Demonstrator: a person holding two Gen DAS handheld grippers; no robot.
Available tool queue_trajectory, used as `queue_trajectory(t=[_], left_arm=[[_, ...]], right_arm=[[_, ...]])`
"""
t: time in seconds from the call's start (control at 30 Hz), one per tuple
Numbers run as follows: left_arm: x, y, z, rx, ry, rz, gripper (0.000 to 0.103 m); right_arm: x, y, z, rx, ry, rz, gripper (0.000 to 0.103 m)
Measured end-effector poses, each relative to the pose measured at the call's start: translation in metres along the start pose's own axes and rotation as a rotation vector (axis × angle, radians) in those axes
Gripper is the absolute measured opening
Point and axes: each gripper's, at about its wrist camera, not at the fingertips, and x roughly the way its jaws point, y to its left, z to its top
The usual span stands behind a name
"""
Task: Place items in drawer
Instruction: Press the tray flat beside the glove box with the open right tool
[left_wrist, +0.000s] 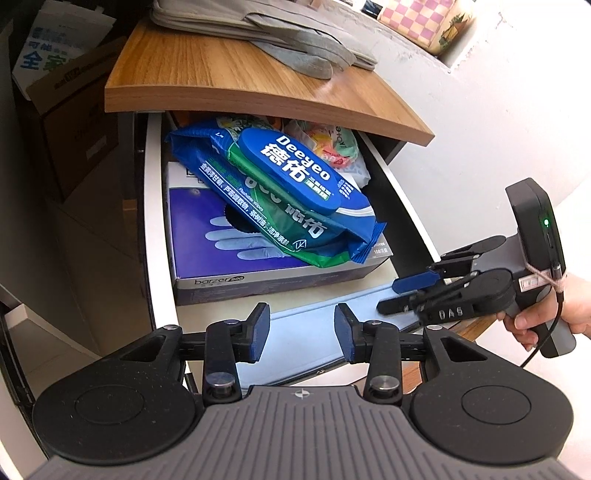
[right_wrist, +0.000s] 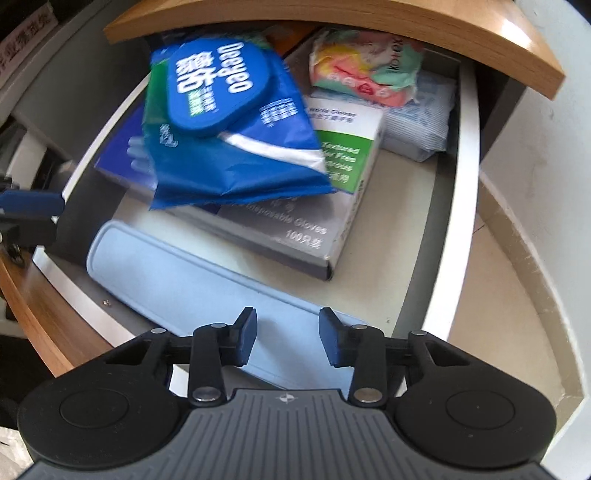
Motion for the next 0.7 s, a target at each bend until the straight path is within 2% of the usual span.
queue_trajectory(t=[0.23, 0.3, 0.53, 0.7], left_arm=[[0.000, 0.000, -0.001, -0.001, 0.000, 0.000, 0.042], [0.000, 0.000, -0.001, 0.001, 0.003, -0.001, 0.043], [0.003, -0.001, -0.001, 0.002, 0.012, -0.001, 0.043], [0.004, 0.000, -0.001, 0.001, 0.017, 0.002, 0.043]], right_arm=[[0.008, -0.005, 0.006, -0.114, 0.014, -0.072, 0.043], [0.009, -0.011, 0.008, -0.101, 0.022, -0.049, 0.043], [0.012, -0.024, 0.014, -0.011, 0.024, 0.054, 0.027], [0.012, -0.018, 0.016, 0.024, 0.005, 0.097, 0.023]])
